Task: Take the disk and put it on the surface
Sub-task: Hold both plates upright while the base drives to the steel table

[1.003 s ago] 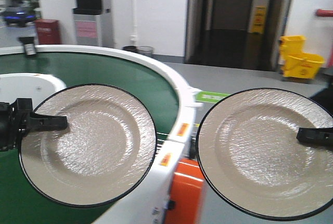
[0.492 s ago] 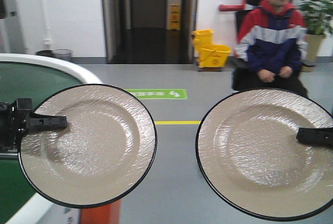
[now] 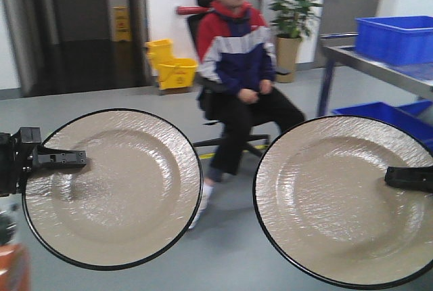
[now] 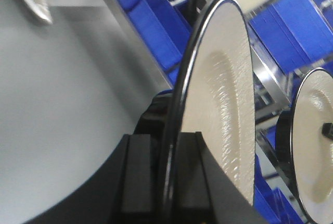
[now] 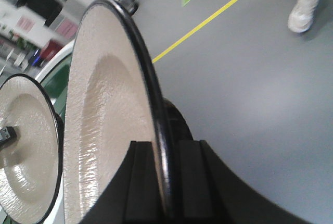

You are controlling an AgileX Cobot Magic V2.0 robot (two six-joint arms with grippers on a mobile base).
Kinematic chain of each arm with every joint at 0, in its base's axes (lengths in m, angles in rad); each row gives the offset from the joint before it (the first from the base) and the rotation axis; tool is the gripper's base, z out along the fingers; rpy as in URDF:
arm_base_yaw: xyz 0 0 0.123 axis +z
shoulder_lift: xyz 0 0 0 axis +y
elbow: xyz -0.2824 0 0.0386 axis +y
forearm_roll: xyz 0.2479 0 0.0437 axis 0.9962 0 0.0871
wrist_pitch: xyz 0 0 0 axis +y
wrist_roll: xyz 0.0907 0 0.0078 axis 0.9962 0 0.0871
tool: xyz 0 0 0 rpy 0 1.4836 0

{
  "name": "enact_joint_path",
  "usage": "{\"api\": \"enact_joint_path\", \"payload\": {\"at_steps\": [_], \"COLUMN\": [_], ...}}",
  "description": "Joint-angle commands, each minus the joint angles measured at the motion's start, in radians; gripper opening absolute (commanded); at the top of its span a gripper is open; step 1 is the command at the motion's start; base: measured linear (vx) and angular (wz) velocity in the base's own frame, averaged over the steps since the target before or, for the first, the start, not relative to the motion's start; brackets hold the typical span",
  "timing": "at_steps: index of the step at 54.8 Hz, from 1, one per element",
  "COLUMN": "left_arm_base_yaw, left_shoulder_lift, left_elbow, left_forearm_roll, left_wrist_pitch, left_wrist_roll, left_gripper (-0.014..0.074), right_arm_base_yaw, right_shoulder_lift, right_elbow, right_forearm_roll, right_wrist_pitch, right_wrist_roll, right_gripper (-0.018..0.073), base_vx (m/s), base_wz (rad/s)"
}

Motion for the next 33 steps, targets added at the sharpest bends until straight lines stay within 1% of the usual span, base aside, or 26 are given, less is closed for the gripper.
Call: {"api": "enact_joint_path", "payload": {"at_steps": [1, 16, 24, 33], "left_arm_base_yaw": [-0.003, -0.003, -0.003, -0.003], "left_shoulder_lift": [-0.047, -0.047, -0.047, -0.047], "left_elbow": [-0.034, -0.034, -0.034, -0.034], "left_forearm_roll": [-0.138, -0.138, -0.138, -0.138], "left_wrist_pitch": [0.028, 0.027, 0.027, 0.027], "left_wrist_roll": [-0.016, -0.016, -0.016, -0.016], "left_gripper": [-0.0001, -0.0001, -0.0001, -0.0001], "right_arm_base_yaw": [-0.005, -0.005, -0.005, -0.005], "right_shoulder_lift": [-0.036, -0.036, -0.036, -0.036], "right_elbow": [-0.034, -0.034, -0.034, -0.034], "right_forearm_roll": [0.124, 0.124, 0.124, 0.124], "right_wrist_pitch": [0.012, 0.012, 0.012, 0.012], "right_wrist_roll": [0.007, 0.007, 0.007, 0.007], "right_gripper": [-0.0009, -0.0009, -0.0009, -0.0009], "base_vx": [0.24, 0.28, 0.36, 0.41], "base_wz": [-0.67, -0.56, -0.33, -0.17]}}
